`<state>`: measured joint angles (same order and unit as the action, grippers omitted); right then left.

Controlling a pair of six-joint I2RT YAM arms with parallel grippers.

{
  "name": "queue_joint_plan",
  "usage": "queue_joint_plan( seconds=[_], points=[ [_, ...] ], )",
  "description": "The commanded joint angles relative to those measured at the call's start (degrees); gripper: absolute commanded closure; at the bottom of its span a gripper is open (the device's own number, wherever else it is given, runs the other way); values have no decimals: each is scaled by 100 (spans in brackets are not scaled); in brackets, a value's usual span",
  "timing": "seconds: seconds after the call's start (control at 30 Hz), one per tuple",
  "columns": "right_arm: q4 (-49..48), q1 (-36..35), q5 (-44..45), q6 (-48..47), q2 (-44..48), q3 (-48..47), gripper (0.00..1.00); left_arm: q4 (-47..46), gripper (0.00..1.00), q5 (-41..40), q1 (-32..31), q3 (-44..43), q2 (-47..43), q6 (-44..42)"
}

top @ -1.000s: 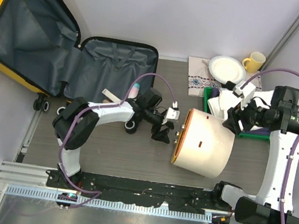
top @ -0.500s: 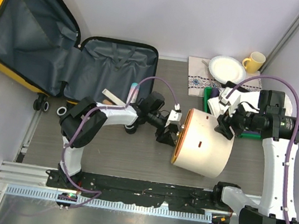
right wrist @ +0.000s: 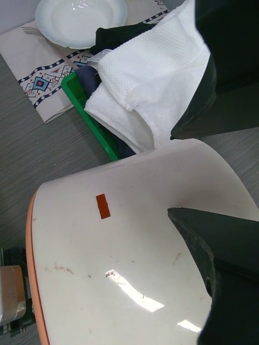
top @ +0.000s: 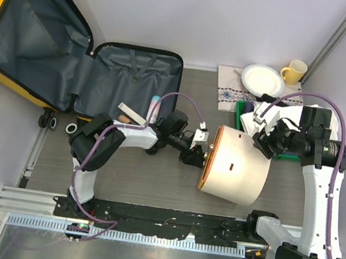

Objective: Open, take out, and arrange the luggage

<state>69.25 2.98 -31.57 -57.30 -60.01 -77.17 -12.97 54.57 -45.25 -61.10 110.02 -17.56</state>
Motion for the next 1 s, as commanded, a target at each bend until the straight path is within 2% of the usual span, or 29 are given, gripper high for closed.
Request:
queue_joint_plan(
  seconds=[0.0, 0.17, 0.27, 0.57, 0.7, 0.77, 0.83, 0.97],
  points=[
    [1556, -35, 617, -1, -151, 334, 39, -829, 68, 19, -1, 46, 2, 463],
    [1504, -43, 670, 8, -116, 439, 41, -865, 76, -16, 60, 142, -103, 491],
    [1495, -35, 740, -18, -99, 492, 41, -585, 82, 19, 148, 169, -200, 289],
    [1486, -35, 811, -106, -37, 571, 43, 741, 95, 124, 684, 213, -481, -379],
    [1495, -35, 837, -141, -2, 641, 43, 1568, 97, 72, 939, 195, -692, -1187],
    [1433, -35, 863, -46, -2, 641, 40, 1875, 98, 19, 983, 169, -727, -1442],
    [1346, -35, 820, 87, -54, 449, 31, 2009, 98, 71, 1001, 90, -727, -1496],
    [1327, -35, 495, 718, -309, -183, 28, 1939, 100, 212, 931, 11, -692, -1250]
  ],
)
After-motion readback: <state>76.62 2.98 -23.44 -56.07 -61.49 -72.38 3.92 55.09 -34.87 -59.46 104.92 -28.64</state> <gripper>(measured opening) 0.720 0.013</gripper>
